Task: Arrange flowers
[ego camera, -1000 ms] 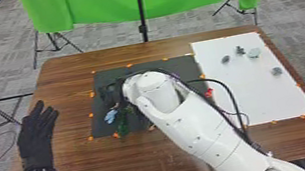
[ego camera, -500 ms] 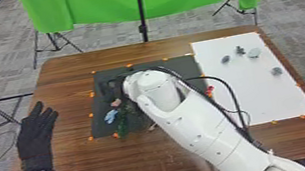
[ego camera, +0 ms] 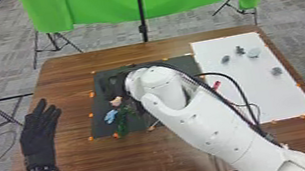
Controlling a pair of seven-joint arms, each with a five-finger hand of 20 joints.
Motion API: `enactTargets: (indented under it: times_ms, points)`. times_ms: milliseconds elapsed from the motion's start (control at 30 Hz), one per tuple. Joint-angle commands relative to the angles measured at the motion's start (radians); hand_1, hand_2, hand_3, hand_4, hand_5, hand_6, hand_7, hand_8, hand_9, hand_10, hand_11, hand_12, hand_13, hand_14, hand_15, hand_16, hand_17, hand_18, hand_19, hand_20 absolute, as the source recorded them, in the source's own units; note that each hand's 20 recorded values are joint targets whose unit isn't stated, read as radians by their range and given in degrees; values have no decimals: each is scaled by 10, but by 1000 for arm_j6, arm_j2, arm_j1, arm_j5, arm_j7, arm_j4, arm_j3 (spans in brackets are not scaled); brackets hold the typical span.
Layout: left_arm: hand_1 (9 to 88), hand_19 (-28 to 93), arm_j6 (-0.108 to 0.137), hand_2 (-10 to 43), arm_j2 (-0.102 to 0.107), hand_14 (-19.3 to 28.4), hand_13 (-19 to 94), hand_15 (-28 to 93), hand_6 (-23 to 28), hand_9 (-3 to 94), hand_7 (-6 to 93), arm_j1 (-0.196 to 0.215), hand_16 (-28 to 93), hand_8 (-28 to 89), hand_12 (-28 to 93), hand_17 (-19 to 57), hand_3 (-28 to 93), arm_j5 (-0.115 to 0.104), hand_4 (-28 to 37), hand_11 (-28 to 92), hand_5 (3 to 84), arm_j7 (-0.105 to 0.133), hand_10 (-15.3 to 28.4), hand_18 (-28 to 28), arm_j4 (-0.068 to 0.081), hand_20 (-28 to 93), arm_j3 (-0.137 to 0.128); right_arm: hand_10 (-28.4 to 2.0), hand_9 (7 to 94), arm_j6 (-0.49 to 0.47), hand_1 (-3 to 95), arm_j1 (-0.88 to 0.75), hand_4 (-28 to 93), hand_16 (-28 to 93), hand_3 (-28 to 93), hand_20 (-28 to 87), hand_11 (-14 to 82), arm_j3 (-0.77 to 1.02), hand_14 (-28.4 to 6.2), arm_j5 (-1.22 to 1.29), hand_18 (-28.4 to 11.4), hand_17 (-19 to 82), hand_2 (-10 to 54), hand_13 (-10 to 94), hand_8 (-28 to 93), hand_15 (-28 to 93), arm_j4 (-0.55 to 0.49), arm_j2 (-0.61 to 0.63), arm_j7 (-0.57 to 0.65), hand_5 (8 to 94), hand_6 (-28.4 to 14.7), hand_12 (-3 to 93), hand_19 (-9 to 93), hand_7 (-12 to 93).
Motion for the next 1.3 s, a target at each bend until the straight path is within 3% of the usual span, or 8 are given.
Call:
enactTargets:
  times_ms: [33, 600, 867, 1033, 1100, 1167, 1267, 1300]
  points:
    - [159, 24, 10, 35, -5, 147, 356, 104, 38, 396, 89, -5, 39, -46, 134, 97, 680, 0, -283, 144, 400, -14, 122, 102, 9, 217, 11, -116, 894, -4, 300, -23, 132, 303, 776, 657, 474, -24, -22, -47, -126, 692, 105, 937, -121, 672, -18, -5, -46, 623, 45, 287, 932, 151]
    - [160, 24, 6, 34, -6, 146, 355, 104, 38, 396, 90, 1, 39, -45, 134, 97, 679, 0, -283, 144, 401, -13, 122, 102, 7, 217, 6, -117, 895, 51, 301, -27, 133, 302, 774, 657, 473, 34, -23, -173, -127, 692, 103, 937, -118, 672, 66, -36, -44, 621, 42, 288, 932, 149]
    - [159, 24, 5, 34, -8, 145, 355, 104, 38, 396, 91, 2, 39, -45, 134, 97, 679, -3, -283, 143, 400, -8, 122, 103, 7, 217, 9, -116, 895, 42, 301, -15, 129, 302, 774, 657, 474, 53, -24, 49, -126, 692, 105, 937, -118, 672, 21, -26, 38, 623, 42, 288, 932, 151]
    - [160, 24, -2, 34, -14, 145, 355, 104, 38, 396, 90, 4, 39, -46, 134, 97, 680, 1, -283, 143, 401, -8, 122, 102, 5, 217, 8, -119, 885, 60, 290, -5, 81, 314, 734, 646, 461, 97, -23, 484, -124, 682, 98, 936, -116, 648, -143, 86, 189, 624, 41, 289, 932, 152]
    - [160, 24, -3, 34, -16, 145, 355, 104, 38, 396, 90, 5, 39, -45, 134, 96, 681, 1, -283, 143, 401, -11, 122, 103, 5, 217, 5, -130, 861, 91, 287, -28, 21, 328, 695, 586, 394, 152, -33, 615, -127, 641, 94, 918, -105, 578, -254, 174, 223, 631, 30, 280, 932, 145]
    - [160, 24, -4, 34, -14, 146, 356, 104, 38, 397, 91, -7, 39, -45, 134, 96, 681, 1, -283, 143, 401, -10, 123, 102, 13, 217, 7, -144, 815, 181, 299, -71, -53, 329, 641, 524, 275, 231, -59, 629, -143, 576, 70, 869, -90, 520, -354, 274, 224, 645, 12, 257, 930, 139]
    - [163, 24, -1, 32, -11, 146, 356, 104, 38, 398, 91, -2, 39, -46, 134, 96, 682, 6, -283, 145, 402, -15, 123, 103, 12, 217, 1, -147, 785, 341, 331, -168, -79, 328, 579, 490, 234, 357, -72, 541, -150, 543, 30, 833, -78, 508, -462, 424, 227, 661, 2, 249, 930, 145]
    - [164, 24, 4, 32, -11, 145, 357, 104, 38, 398, 91, 6, 39, -46, 134, 97, 681, 10, -283, 145, 403, -24, 123, 103, 4, 217, -6, -148, 776, 359, 335, -203, -90, 328, 566, 484, 229, 411, -72, 488, -149, 540, 12, 828, -75, 508, -478, 455, 217, 665, 1, 249, 931, 150]
